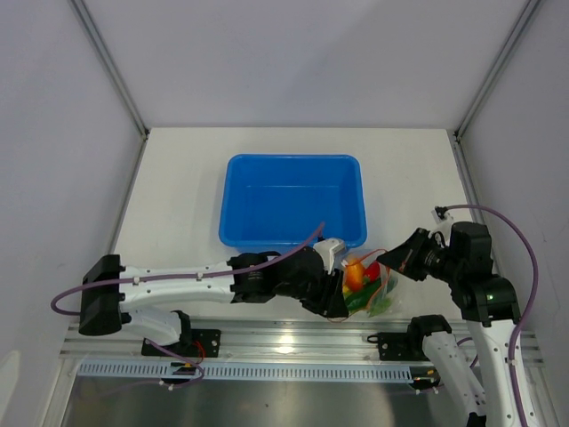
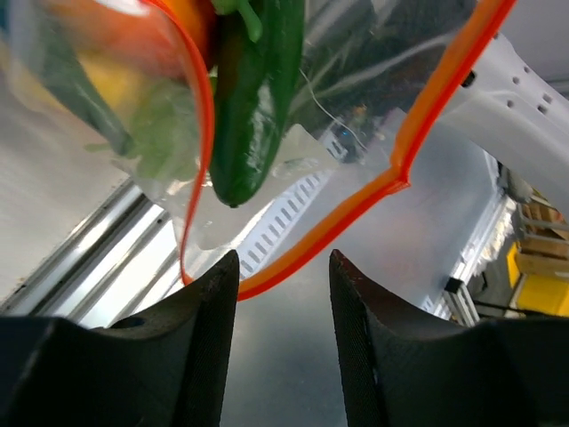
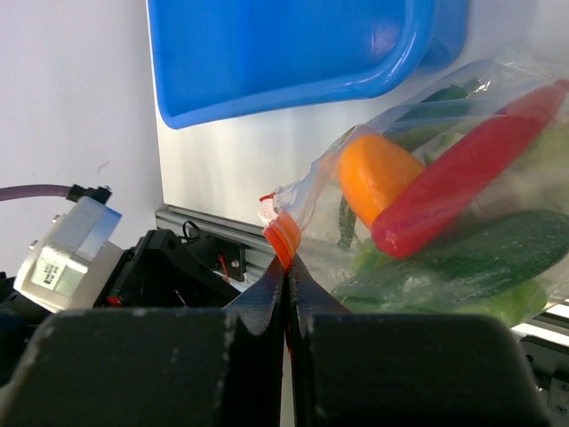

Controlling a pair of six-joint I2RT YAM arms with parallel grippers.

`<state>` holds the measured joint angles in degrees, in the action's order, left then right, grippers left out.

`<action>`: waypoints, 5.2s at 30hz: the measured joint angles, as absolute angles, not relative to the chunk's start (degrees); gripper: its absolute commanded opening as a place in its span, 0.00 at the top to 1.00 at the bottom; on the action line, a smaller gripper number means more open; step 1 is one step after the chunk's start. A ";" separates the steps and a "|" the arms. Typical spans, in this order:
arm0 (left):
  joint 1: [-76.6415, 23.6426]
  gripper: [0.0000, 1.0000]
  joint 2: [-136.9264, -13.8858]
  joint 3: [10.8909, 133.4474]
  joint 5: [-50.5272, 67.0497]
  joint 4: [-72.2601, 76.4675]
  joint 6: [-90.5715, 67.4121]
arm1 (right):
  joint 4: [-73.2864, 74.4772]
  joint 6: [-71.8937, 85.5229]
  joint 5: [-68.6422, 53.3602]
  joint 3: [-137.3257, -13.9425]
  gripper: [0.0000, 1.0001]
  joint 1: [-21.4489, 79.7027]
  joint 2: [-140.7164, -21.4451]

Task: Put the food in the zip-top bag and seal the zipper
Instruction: Adjust the zipper food storage bag at the center of the board, then pick up the zipper food storage bag at the center of the board.

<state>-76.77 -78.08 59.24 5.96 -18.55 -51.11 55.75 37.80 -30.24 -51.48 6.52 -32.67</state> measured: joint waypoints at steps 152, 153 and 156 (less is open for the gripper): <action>-78.19 0.06 -85.08 62.94 -21.74 -33.87 -55.37 | 55.42 28.21 -26.44 -57.01 0.50 5.41 -44.93; -77.95 0.08 -84.49 62.48 -21.39 -32.45 -54.94 | 55.42 28.21 -26.44 -57.01 0.50 5.41 -44.88; -77.84 0.18 -84.09 62.37 -20.10 -28.36 -53.71 | 55.40 28.21 -26.46 -57.01 0.50 5.41 -44.88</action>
<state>-77.84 -84.09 62.37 -20.10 -28.36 -53.71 55.40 28.21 -26.46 -57.01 5.41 -44.88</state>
